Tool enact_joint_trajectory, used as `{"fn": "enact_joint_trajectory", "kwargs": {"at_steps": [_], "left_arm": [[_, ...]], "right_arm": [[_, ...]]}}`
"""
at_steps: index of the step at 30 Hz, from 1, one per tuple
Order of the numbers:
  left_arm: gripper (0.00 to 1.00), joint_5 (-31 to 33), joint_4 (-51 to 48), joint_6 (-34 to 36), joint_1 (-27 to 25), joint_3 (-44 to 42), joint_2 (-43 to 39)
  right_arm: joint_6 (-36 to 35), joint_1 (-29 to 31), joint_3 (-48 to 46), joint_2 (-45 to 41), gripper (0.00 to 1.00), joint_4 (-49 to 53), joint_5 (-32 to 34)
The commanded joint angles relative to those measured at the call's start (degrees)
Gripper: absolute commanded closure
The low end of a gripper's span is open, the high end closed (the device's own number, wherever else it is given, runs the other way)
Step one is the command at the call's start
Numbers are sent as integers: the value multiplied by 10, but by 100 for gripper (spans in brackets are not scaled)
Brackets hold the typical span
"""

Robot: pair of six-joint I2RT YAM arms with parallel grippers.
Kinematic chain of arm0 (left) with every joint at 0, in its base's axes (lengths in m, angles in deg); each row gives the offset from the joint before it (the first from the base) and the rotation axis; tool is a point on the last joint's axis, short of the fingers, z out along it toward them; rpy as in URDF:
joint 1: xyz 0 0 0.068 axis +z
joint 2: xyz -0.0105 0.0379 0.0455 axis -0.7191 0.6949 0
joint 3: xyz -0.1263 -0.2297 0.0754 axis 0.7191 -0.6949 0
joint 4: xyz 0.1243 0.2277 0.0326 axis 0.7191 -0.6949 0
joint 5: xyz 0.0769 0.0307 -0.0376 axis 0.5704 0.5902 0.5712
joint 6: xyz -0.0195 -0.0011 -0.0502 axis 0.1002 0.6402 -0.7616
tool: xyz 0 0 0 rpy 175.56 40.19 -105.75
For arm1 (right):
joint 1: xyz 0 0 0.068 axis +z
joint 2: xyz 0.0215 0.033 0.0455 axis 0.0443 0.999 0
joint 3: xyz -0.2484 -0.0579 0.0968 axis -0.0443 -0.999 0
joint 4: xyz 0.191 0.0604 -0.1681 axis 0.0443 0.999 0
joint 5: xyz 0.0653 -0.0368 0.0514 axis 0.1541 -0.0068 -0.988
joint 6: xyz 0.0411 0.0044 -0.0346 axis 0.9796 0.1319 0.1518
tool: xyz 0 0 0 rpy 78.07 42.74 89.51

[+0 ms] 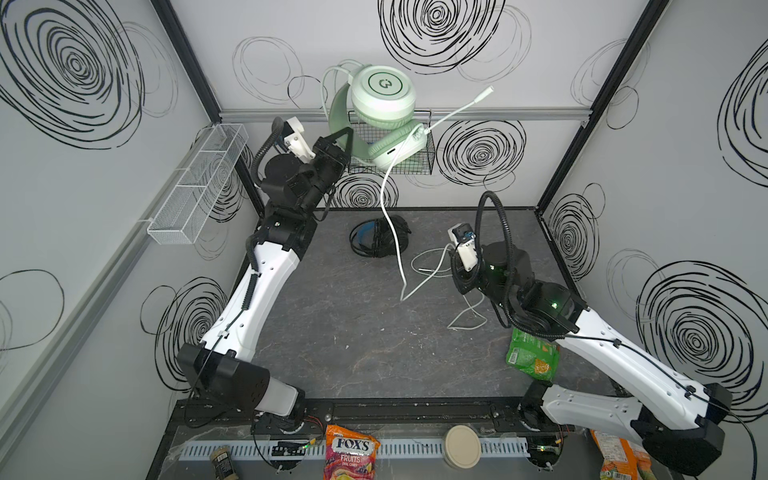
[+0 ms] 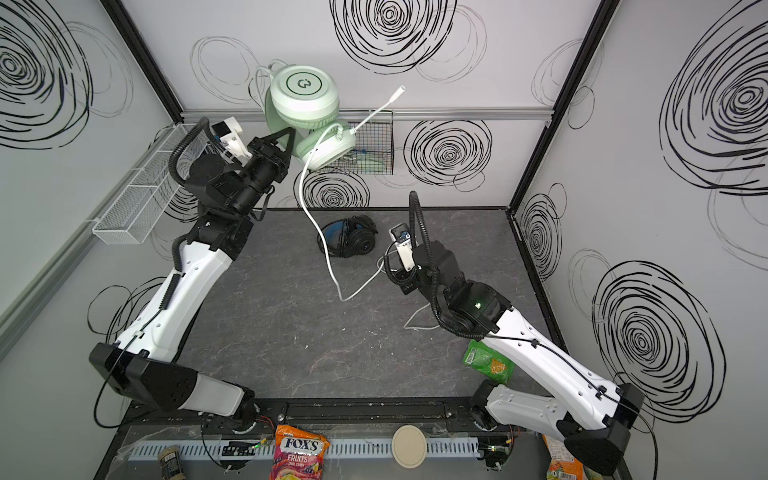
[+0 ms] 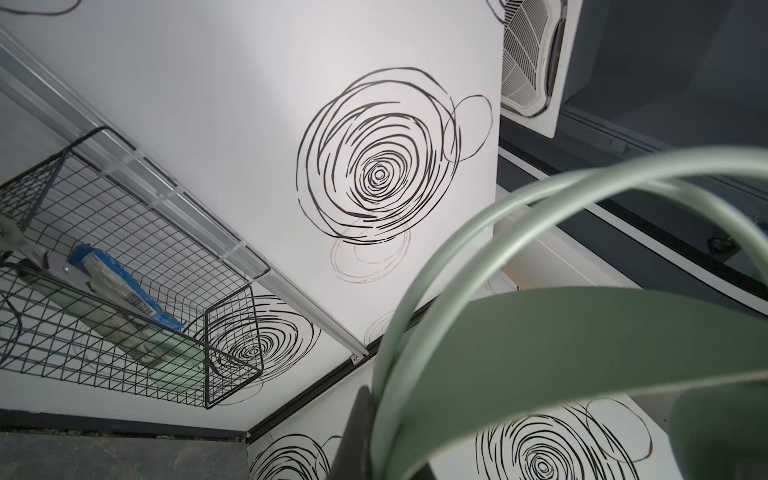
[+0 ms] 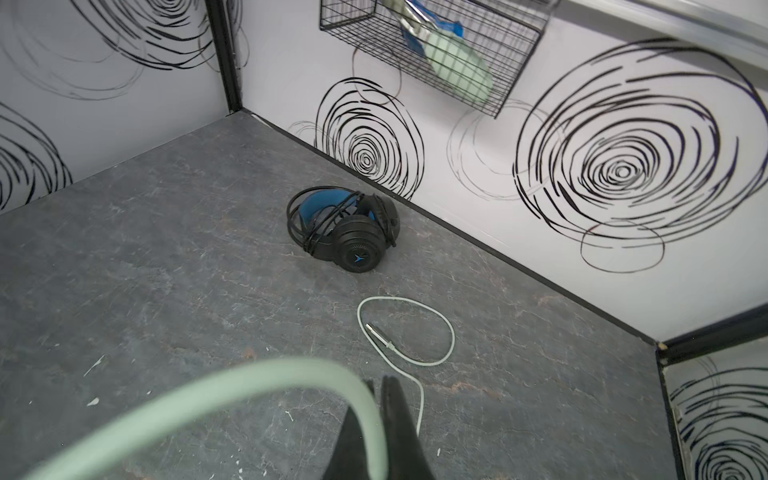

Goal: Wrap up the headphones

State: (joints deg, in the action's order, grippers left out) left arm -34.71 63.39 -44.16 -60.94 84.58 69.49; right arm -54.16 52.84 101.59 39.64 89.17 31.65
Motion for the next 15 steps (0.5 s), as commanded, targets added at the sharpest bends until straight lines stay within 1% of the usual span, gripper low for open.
{"fn": "enact_joint_trajectory", "kwargs": {"at_steps": [1,5,6,8,10,12,15], "left_arm": [[100,-38,105,-62,-23,22,-3],[100,-110,146,-77,-38,-18,-30],[100,-129,150,-72,-43,-31,-40],[100,-147,142,-53,-51,-61,-63],[100,-159,139,-40,-56,-94,-86],[100,-186,138,-31,-59,-113,-98],[100,-228,114,-5,-73,-134,-113]], "right_arm": [[-19,3,-15,-15,100,-30,30],[-23,-26,-4,3,100,-51,-20],[-24,-38,4,13,100,-51,-31],[-18,-63,17,29,100,-54,-51],[0,-103,28,41,100,-57,-89],[19,-139,35,47,100,-61,-127],[22,-164,52,58,100,-61,-146]]}}
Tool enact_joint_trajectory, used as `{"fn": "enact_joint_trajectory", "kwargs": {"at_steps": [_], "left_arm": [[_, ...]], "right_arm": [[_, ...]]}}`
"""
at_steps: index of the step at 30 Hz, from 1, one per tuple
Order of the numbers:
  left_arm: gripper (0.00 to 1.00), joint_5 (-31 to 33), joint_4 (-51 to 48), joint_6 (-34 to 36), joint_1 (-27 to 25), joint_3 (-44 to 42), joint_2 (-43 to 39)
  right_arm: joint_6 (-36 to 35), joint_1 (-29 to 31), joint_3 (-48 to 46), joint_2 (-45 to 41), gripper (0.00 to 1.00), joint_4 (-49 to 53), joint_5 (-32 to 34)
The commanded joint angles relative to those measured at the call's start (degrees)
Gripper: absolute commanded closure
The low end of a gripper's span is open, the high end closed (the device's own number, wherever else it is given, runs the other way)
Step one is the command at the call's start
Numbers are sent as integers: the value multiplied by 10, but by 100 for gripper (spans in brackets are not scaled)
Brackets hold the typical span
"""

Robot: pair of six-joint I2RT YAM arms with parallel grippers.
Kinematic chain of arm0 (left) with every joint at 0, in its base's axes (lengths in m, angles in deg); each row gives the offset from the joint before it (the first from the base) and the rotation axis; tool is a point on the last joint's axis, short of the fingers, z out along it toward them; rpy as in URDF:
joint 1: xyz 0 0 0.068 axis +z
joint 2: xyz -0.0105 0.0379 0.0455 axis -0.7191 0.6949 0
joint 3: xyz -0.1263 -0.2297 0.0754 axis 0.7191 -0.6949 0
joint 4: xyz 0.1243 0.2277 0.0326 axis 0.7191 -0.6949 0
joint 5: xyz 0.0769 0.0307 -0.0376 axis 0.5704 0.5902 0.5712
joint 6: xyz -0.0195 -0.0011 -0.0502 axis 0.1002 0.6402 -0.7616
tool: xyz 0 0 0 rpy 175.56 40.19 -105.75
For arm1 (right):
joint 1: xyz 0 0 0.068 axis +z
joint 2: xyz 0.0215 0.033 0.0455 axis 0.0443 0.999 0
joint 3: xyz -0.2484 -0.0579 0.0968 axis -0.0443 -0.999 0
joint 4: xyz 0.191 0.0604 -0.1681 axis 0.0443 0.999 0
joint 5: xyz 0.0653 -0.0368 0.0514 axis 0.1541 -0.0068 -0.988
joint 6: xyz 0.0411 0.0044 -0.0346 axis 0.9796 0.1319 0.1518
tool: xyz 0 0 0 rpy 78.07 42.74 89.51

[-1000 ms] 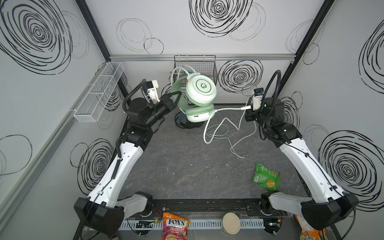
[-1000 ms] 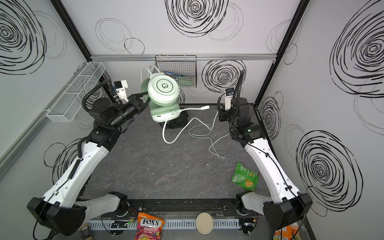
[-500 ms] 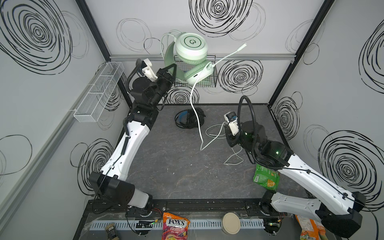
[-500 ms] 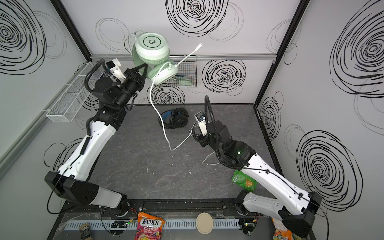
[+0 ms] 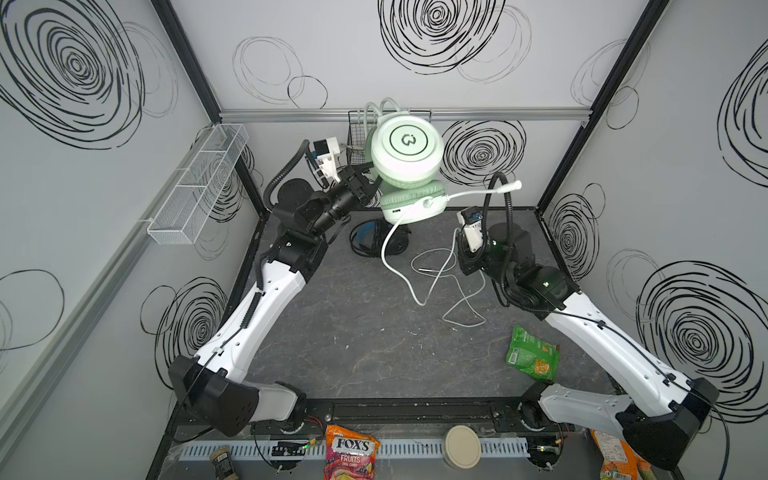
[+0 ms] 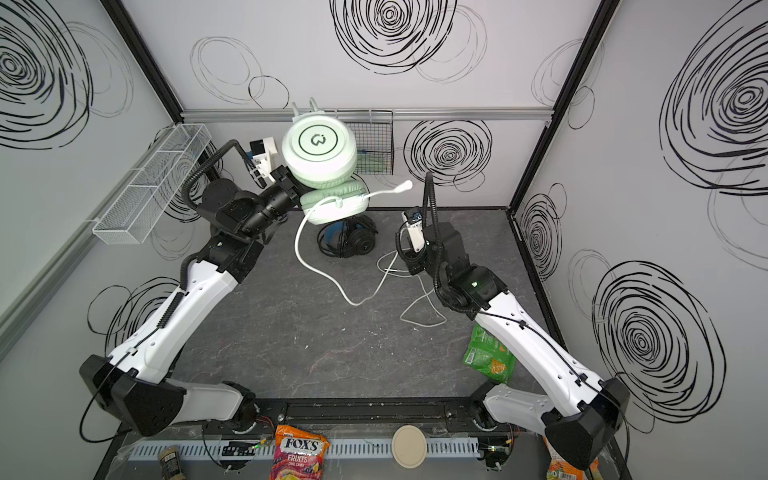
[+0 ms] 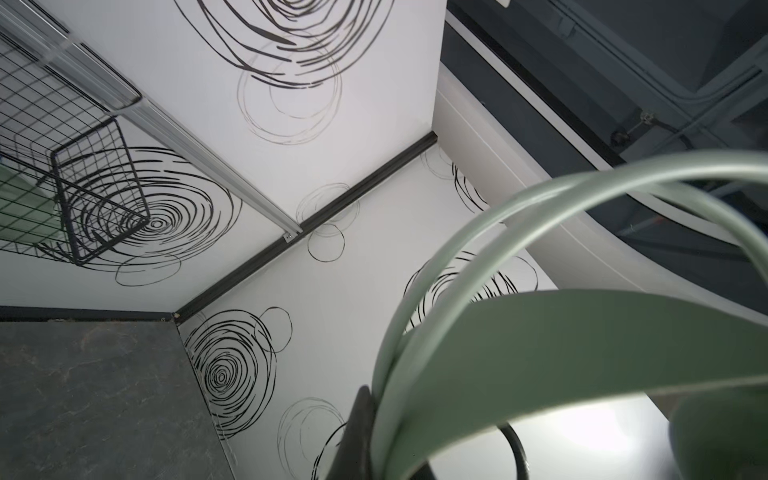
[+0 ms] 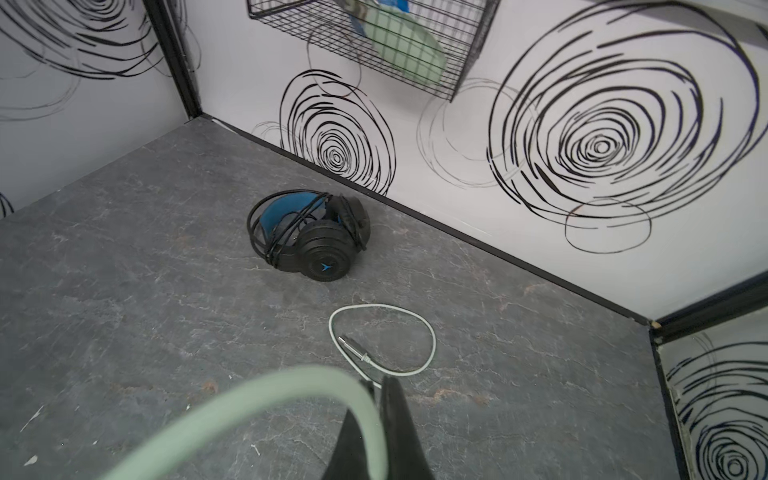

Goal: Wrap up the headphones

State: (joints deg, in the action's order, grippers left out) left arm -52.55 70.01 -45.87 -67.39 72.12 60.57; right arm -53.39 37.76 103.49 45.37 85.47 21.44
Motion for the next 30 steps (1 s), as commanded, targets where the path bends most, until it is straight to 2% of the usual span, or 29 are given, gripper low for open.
{"fn": "enact_joint_trajectory", "kwargs": {"at_steps": [1,8,11,15,19,24,30], "left_arm": [[100,-56,31,28,-16,-18,-31],[100,-85,-23,83,-68,-70,-49],[100,-79,-85,135,-92,-68,-48],[100,3,-240,259,-119,-52,-54],[100,77,-330,341,-141,-46,-60],[100,114,-379,379,-158,-57,-69],[100,112,-403,401,-179,-67,-59]], "right_arm": [[10,-16,43,7,100,-20,-43],[-8,-38,94,30,100,-5,-49],[-19,-43,113,38,100,1,-52],[-28,-59,143,44,100,7,-55],[-38,-71,175,51,100,14,-66],[-50,-76,204,61,100,22,-73],[-51,-77,218,62,100,24,-76]]}}
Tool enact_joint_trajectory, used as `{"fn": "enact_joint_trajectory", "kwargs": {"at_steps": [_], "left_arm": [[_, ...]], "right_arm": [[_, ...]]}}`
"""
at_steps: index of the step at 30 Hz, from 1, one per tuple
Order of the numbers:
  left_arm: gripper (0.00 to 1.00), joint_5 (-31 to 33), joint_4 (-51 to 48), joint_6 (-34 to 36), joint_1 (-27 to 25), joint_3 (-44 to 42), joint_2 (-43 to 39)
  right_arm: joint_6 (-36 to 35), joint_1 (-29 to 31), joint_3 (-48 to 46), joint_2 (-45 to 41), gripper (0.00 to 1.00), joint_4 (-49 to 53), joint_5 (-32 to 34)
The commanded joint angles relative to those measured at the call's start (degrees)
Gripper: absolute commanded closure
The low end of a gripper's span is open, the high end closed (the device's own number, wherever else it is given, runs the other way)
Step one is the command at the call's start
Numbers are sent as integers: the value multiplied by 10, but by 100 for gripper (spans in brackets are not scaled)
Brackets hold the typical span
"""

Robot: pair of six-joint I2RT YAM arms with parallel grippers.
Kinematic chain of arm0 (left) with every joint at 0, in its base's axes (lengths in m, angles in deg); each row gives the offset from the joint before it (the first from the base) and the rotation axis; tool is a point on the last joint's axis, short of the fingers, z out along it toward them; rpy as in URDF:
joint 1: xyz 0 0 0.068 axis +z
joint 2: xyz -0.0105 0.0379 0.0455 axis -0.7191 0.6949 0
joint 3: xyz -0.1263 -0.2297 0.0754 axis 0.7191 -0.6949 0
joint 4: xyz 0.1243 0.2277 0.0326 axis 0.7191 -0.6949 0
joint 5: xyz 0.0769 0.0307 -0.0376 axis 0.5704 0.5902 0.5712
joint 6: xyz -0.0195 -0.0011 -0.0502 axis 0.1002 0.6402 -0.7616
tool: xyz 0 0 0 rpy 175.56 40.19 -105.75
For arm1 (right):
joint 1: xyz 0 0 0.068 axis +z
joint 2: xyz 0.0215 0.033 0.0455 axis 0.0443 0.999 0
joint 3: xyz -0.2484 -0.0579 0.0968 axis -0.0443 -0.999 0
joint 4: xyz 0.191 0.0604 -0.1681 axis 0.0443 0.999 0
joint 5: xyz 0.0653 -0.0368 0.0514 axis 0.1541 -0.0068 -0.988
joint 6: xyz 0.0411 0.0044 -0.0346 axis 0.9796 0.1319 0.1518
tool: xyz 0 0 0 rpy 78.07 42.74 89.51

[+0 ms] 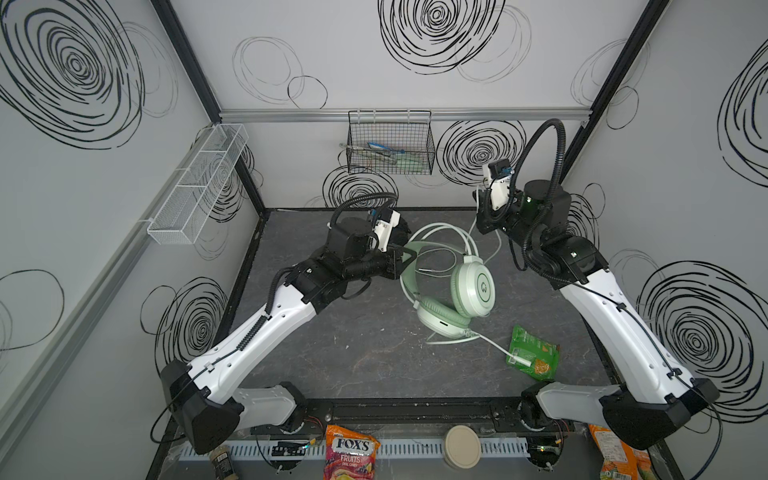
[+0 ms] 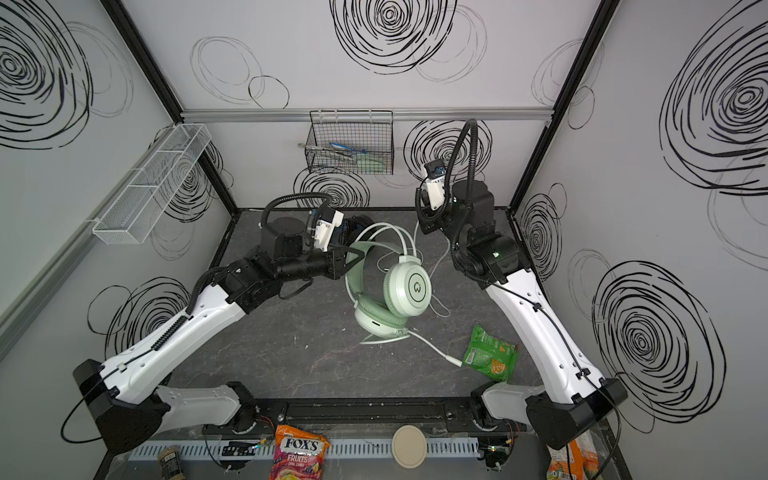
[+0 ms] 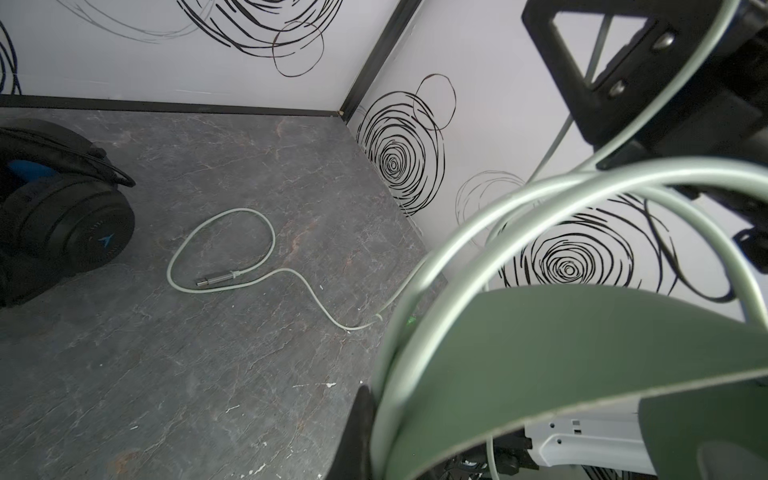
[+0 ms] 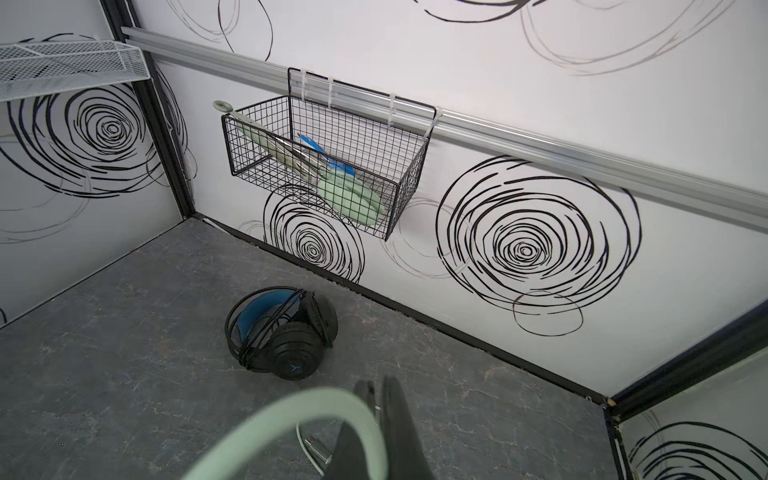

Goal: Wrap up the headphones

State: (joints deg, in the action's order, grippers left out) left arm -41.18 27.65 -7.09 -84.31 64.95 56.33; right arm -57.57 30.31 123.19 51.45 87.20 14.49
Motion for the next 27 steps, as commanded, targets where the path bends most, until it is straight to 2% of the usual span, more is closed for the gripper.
{"fn": "enact_joint_trajectory", "kwargs": {"at_steps": [1,3,9,13,21,27], "left_arm": [[100,-2,21,15,-12,1,-13],[100,5,13,23,-21,-2,-1],[100,91,8,30,-31,-32,32],[100,182,28,14,-21,-55,40],[100,400,54,5,-17,-68,57],[100,503,81,-5,-11,-54,59]], "right_arm": [[-9,-2,24,1,100,7,-5],[-9,-2,30,0,100,6,-3],[-12,8,49,-2,100,12,5],[-30,30,48,-4,100,16,35],[-73,126,49,12,100,18,106],[-49,170,52,24,100,20,124]]}}
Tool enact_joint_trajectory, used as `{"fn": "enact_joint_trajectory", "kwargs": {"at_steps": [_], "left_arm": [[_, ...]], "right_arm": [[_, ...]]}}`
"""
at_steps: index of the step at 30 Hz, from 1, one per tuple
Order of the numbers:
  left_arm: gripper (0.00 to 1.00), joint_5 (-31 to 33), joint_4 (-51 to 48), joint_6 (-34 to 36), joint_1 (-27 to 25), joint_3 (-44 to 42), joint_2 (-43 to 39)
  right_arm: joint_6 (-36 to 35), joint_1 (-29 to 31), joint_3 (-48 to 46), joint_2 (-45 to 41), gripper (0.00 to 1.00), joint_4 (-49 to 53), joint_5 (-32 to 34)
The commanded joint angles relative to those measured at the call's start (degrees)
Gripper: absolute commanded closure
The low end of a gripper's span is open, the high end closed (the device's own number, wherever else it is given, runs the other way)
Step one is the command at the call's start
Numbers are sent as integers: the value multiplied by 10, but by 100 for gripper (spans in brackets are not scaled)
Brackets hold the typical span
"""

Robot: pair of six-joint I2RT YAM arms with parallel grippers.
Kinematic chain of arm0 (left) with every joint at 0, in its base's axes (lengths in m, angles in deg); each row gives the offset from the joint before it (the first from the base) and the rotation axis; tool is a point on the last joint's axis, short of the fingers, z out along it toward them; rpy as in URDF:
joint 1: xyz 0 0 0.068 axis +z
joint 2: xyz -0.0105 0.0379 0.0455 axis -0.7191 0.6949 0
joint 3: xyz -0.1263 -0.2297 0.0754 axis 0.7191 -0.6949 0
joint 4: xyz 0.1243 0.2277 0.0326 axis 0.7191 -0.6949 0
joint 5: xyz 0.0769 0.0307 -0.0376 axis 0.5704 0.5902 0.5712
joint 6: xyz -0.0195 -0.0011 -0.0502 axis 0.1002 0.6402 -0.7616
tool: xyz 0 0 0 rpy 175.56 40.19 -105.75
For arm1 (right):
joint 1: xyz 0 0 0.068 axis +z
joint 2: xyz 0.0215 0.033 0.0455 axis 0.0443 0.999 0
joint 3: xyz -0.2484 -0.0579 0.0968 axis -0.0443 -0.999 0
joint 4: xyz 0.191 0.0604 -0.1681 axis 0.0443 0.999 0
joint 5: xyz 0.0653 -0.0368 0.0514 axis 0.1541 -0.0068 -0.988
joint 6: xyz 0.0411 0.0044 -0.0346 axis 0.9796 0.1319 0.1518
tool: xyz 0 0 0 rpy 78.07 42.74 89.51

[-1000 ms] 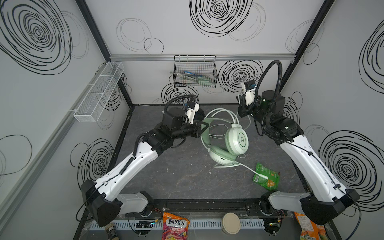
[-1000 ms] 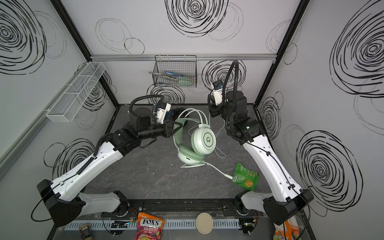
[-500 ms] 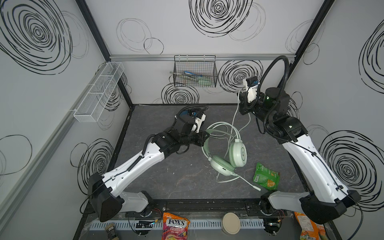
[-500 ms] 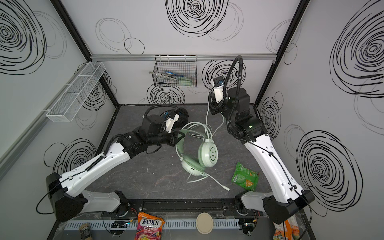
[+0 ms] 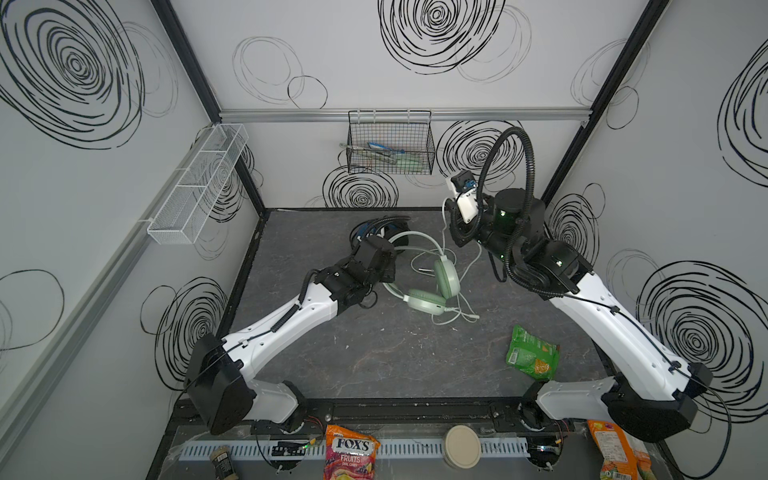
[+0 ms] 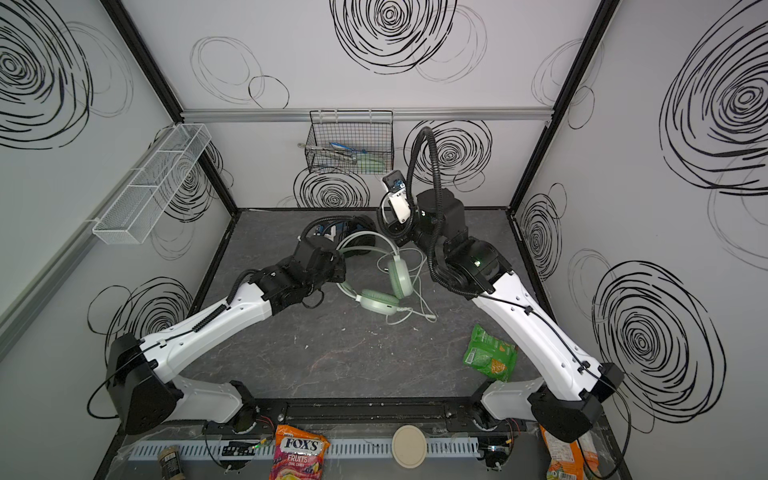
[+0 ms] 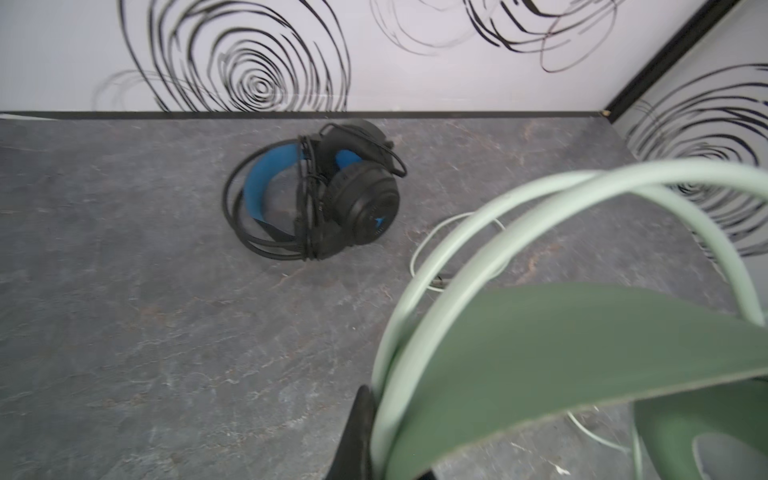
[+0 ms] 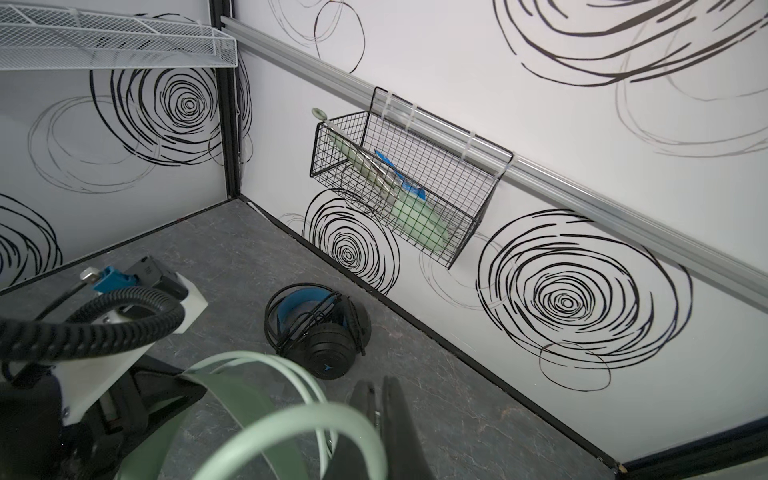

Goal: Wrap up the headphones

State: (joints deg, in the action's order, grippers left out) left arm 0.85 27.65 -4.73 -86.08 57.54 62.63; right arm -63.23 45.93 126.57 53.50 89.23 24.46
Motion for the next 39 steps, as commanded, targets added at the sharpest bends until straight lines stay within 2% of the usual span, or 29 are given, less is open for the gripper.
{"fn": "enact_joint_trajectory", "kwargs": {"at_steps": [1,5,9,14,18,23,26,29,32,39], "left_arm": [[100,92,86,-33,9,23,-3],[100,102,107,-58,40,35,14],[100,138,124,-57,68,53,24],[100,200,141,-17,86,67,30],[100,238,159,18,101,47,15],[100,233,163,25,137,25,-2],[100,196,159,2,163,24,-3],[100,152,151,-37,193,30,-1],[100,149,146,-46,201,45,5],[100,89,145,-117,230,87,24]], "right_arm": [[14,20,19,4,100,2,25],[15,52,23,14,100,13,51],[-20,82,41,29,100,33,98],[-122,142,49,50,100,40,193],[-214,181,40,67,100,22,275],[-228,203,52,66,100,12,286],[-205,226,69,63,100,17,259],[-129,235,94,51,100,35,182],[-62,240,59,12,100,10,103],[21,244,-27,-40,100,-32,-23]]}}
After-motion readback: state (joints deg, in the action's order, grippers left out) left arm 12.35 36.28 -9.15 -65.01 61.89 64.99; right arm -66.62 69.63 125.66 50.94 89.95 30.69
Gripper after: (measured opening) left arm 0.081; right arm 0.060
